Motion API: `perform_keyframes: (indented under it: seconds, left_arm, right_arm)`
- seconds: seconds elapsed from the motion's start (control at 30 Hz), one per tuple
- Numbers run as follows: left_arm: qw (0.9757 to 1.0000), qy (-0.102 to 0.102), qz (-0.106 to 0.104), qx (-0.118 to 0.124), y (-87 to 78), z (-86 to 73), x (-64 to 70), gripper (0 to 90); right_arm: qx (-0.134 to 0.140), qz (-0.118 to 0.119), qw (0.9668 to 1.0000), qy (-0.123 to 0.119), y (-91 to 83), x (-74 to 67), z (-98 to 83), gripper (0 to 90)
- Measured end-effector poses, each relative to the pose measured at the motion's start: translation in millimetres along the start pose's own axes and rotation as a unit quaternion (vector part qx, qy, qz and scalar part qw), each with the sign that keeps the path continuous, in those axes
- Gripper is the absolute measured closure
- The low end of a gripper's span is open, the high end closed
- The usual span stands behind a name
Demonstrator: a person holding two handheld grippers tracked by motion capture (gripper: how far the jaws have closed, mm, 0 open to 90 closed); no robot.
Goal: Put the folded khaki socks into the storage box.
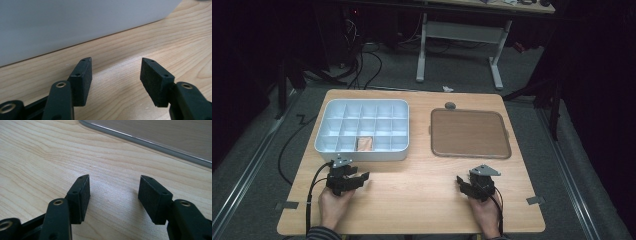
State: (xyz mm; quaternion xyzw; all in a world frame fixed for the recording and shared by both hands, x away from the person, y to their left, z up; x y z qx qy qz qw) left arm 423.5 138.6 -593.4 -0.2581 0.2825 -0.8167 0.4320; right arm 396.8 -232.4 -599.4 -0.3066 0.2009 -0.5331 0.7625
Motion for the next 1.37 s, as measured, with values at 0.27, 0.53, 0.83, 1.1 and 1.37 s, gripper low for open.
perform_keyframes:
  seconds: [0.27, 0.53, 0.83, 1.1, 1.37]
  left_arm:
    - [0.9996, 0.021, 0.018, 0.005, 6.5, -0.6, -1.7, 41.8]
    - [0.9965, 0.063, 0.052, 0.023, 12.0, -1.9, 0.6, 35.0]
    - [0.9965, 0.063, 0.05, 0.022, 12.0, -2.0, 0.8, 34.6]
    - [0.9965, 0.064, 0.05, 0.02, 11.9, -2.3, 0.9, 33.9]
    - [0.9965, 0.068, 0.046, 0.018, 12.7, -2.6, 2.5, 29.8]
  right_arm:
    - [0.0, 0.0, 1.0, 0.0, 0.0, 0.0, 0.0, 43.1]
    - [0.0, 0.0, 1.0, -0.001, 0.0, 0.0, -0.1, 43.0]
    - [0.0, 0.0, 1.0, -0.001, 0.0, -0.1, -0.1, 42.8]
    - [0.0, 0.001, 1.0, -0.001, 0.0, -0.2, -0.1, 42.6]
    - [0.0, 0.001, 1.0, -0.001, 0.0, -0.3, -0.1, 42.4]
Point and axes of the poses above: each handheld gripper's, and its own axes: y roughly forward along the jaws, z roughly out of its top, x roughly to its right, the point moved 10 cm from there along y, roughly forward along the jaws
